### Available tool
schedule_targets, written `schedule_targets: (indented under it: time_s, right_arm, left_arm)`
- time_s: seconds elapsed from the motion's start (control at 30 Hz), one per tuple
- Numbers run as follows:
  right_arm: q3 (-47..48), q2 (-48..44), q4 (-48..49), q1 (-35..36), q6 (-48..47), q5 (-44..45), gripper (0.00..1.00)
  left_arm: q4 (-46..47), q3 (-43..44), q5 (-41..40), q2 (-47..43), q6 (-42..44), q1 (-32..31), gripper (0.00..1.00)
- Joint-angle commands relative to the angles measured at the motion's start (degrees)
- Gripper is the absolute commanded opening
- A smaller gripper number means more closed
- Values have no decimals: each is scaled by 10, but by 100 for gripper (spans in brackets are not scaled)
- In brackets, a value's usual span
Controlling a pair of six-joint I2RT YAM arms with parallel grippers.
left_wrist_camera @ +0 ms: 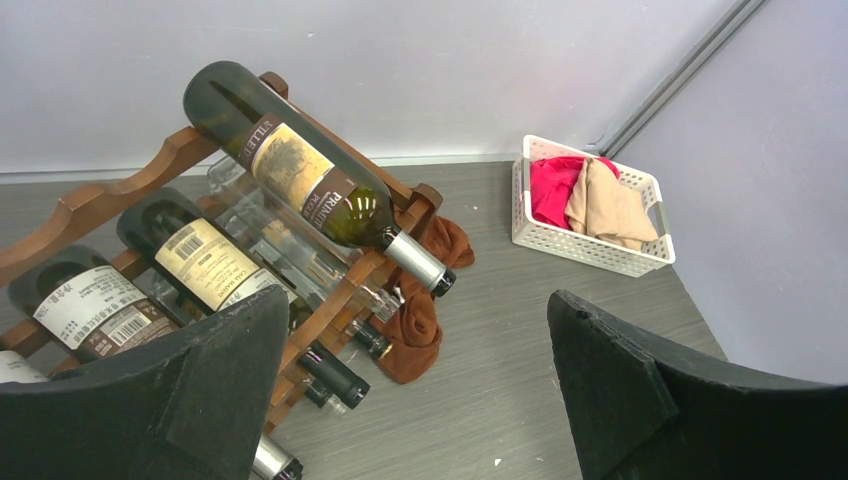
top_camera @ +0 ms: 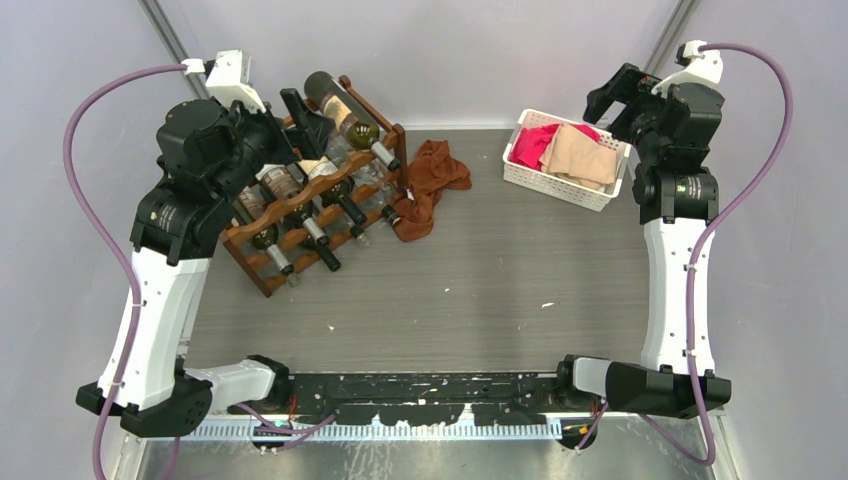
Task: Put the wine bottle on the wine rack
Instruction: Grasp the arm.
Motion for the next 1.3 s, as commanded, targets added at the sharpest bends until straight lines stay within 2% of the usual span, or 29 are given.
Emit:
schedule_targets:
  time_s: [0.0,1.27]
  right_arm:
    - [0,-12,32,0,-3,-5,100]
    - [5,-7,36,0,-7,-11,100]
  left_arm:
    - [27,0,0,-11,3,4,100]
    - [27,4,-3,-9,13,4,100]
